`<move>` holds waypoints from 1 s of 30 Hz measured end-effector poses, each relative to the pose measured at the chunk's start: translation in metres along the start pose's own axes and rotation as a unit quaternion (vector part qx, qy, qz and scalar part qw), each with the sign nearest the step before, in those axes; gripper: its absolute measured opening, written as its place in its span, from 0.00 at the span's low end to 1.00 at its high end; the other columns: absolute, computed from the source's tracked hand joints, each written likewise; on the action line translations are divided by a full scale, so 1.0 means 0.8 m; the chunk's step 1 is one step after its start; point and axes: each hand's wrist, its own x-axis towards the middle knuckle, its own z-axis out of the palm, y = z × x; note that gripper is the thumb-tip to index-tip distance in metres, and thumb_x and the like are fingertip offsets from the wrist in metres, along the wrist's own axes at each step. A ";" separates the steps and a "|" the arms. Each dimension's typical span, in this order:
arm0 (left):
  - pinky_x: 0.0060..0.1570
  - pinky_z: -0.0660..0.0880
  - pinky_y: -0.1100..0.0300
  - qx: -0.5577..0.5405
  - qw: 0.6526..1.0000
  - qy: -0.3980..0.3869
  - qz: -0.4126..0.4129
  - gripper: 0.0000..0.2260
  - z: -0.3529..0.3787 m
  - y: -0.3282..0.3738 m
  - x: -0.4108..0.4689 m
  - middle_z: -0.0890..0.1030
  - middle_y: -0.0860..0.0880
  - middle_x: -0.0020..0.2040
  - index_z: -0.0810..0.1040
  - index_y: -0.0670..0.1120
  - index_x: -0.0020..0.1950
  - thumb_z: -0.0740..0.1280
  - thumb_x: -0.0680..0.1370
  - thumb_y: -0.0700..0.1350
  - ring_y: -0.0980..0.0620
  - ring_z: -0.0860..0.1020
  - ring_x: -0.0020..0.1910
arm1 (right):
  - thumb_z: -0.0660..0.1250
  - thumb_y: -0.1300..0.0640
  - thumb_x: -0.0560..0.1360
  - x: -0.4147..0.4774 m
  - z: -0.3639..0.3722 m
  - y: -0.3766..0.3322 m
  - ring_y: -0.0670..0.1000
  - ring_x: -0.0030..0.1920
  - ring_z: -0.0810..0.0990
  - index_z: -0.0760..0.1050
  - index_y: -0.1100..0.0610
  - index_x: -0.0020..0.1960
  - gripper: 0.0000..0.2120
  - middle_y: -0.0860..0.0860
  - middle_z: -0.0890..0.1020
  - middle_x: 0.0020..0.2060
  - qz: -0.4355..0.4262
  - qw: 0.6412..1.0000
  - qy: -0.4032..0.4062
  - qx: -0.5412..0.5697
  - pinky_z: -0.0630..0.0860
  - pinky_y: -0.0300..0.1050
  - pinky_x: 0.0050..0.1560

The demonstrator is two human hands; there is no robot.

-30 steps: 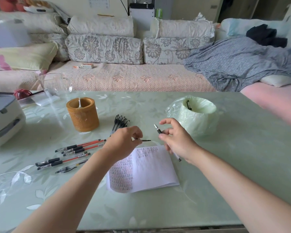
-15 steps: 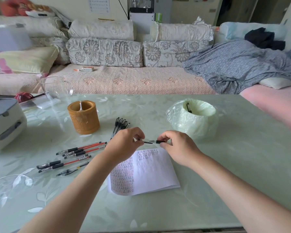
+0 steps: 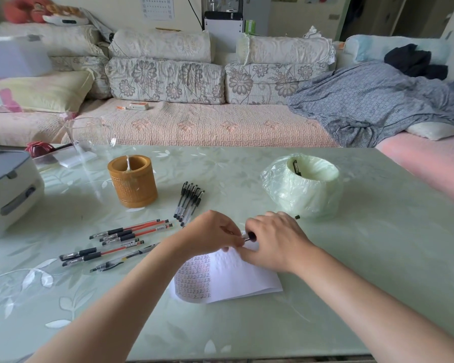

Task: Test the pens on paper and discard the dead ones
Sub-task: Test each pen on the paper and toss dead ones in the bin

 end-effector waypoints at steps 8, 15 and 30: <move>0.34 0.71 0.66 -0.102 0.992 -0.060 -0.047 0.10 0.008 0.014 -0.011 0.84 0.46 0.37 0.86 0.42 0.46 0.74 0.72 0.48 0.59 0.78 0.30 | 0.45 0.24 0.61 -0.003 -0.002 -0.003 0.55 0.30 0.73 0.66 0.56 0.27 0.35 0.49 0.70 0.23 0.024 0.998 0.003 -0.054 0.66 0.44 0.33; 0.33 0.71 0.65 -0.089 0.995 -0.037 -0.038 0.10 0.003 0.023 -0.010 0.82 0.48 0.33 0.85 0.41 0.42 0.74 0.72 0.48 0.56 0.78 0.31 | 0.51 0.26 0.66 -0.002 -0.005 0.004 0.52 0.34 0.75 0.70 0.52 0.33 0.29 0.47 0.77 0.29 0.014 1.000 0.013 0.012 0.65 0.44 0.34; 0.35 0.74 0.59 -0.076 0.973 0.215 0.024 0.05 -0.005 0.016 0.044 0.83 0.51 0.36 0.83 0.49 0.45 0.69 0.77 0.48 0.55 0.78 0.33 | 0.74 0.61 0.72 0.007 -0.044 0.091 0.41 0.28 0.72 0.83 0.52 0.44 0.05 0.44 0.79 0.31 0.169 0.860 0.176 0.449 0.71 0.37 0.34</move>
